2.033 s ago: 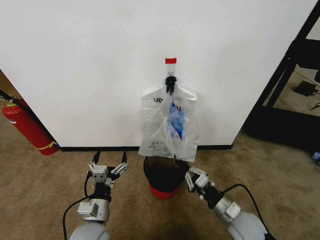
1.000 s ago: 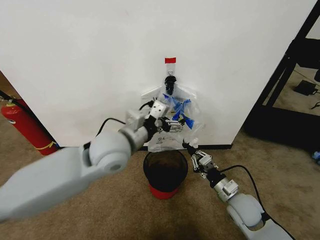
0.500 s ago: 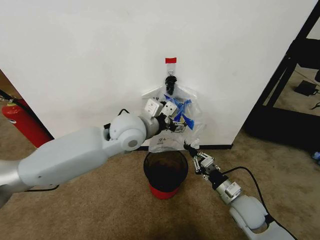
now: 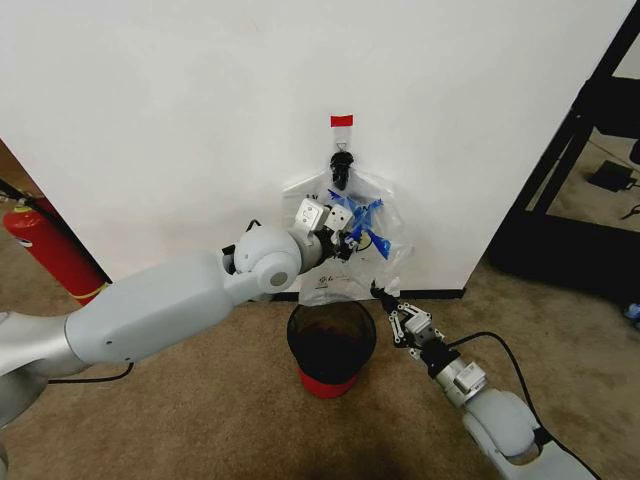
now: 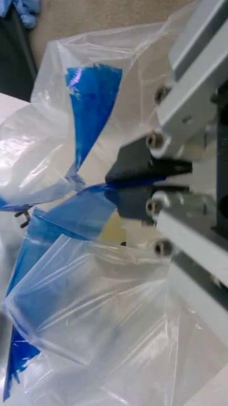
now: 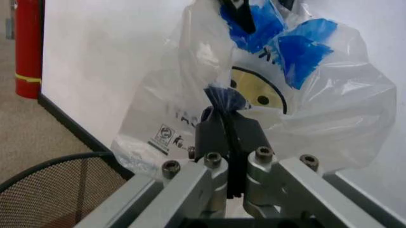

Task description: Pick up the garbage bag from the wall and place it over the trash bin.

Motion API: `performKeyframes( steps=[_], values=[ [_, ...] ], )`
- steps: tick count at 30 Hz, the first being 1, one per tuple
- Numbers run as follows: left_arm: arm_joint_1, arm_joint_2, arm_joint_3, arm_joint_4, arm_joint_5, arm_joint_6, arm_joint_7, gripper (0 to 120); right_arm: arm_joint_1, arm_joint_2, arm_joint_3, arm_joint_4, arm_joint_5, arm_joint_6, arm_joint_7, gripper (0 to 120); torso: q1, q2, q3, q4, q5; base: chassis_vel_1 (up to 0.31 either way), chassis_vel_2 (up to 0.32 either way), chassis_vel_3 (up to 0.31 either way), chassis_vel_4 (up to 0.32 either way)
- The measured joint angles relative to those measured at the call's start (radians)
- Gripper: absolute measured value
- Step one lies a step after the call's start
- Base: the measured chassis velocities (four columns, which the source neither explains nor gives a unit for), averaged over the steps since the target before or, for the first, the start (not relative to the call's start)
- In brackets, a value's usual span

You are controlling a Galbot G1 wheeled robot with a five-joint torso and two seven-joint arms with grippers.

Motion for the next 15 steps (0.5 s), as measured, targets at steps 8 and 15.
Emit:
performKeyframes(
  steps=[8, 15],
  values=[
    [0.049, 0.007, -0.054, -0.044, 0.002, -0.018, -0.02, 0, -0.009, -0.007, -0.001, 0.023, 0.023, -0.014, 0.005, 0, 0.0, 0.0, 0.0, -0.0001, 0.0, 0.0, 0.0, 0.0, 0.0],
    [0.093, 0.015, -0.091, -0.073, 0.019, -0.043, -0.039, 0, -0.044, -0.054, 0.016, 0.1, 0.089, -0.053, 0.035, 25, 0.0, 0.0, 0.0, 0.0, 0.0, 0.0, 0.0, 0.0, 0.0]
  ],
)
